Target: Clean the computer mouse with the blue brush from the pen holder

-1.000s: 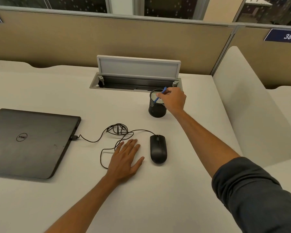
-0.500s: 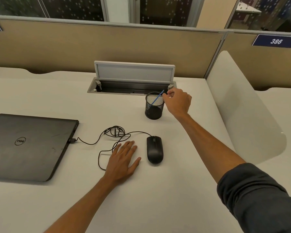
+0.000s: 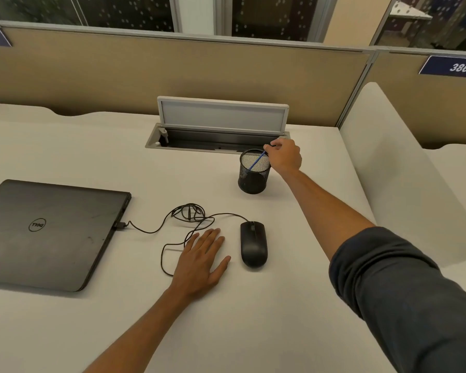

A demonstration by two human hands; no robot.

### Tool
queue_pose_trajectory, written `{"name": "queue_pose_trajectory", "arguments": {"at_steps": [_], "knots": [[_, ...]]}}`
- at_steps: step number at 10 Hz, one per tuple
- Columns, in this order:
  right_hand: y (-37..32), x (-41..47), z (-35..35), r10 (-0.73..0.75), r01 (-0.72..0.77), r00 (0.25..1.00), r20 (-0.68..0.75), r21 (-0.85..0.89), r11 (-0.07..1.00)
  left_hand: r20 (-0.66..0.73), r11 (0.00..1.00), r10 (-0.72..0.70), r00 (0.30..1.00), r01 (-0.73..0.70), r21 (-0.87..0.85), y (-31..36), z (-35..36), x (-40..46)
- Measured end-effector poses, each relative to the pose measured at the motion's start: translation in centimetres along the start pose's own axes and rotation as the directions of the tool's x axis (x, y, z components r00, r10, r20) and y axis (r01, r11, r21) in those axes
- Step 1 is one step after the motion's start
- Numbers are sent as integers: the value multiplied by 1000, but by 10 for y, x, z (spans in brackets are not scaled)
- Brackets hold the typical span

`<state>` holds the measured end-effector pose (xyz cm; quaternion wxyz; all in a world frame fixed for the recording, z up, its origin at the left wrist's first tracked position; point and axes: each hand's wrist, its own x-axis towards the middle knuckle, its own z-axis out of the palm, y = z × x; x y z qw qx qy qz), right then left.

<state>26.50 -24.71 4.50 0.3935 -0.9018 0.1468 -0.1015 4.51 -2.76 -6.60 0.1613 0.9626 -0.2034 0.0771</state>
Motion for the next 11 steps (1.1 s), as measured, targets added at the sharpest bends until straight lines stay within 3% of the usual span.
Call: {"name": "queue_pose_trajectory", "arguments": {"at_steps": [3, 6, 9, 11], "knots": [[-4, -3, -2, -85, 89, 994, -62, 57, 994, 14, 1000, -2, 1000, 2, 0, 0, 0, 0], [-2, -10, -9, -226, 220, 965, -136, -58, 974, 7, 1000, -5, 1000, 5, -4, 1, -1, 1], [3, -22, -2, -184, 181, 983, -8, -137, 974, 24, 1000, -16, 1000, 16, -1, 3, -3, 0], [13, -34, -4, -221, 218, 975, -30, -72, 973, 9, 1000, -4, 1000, 4, -1, 5, -2, 0]]}}
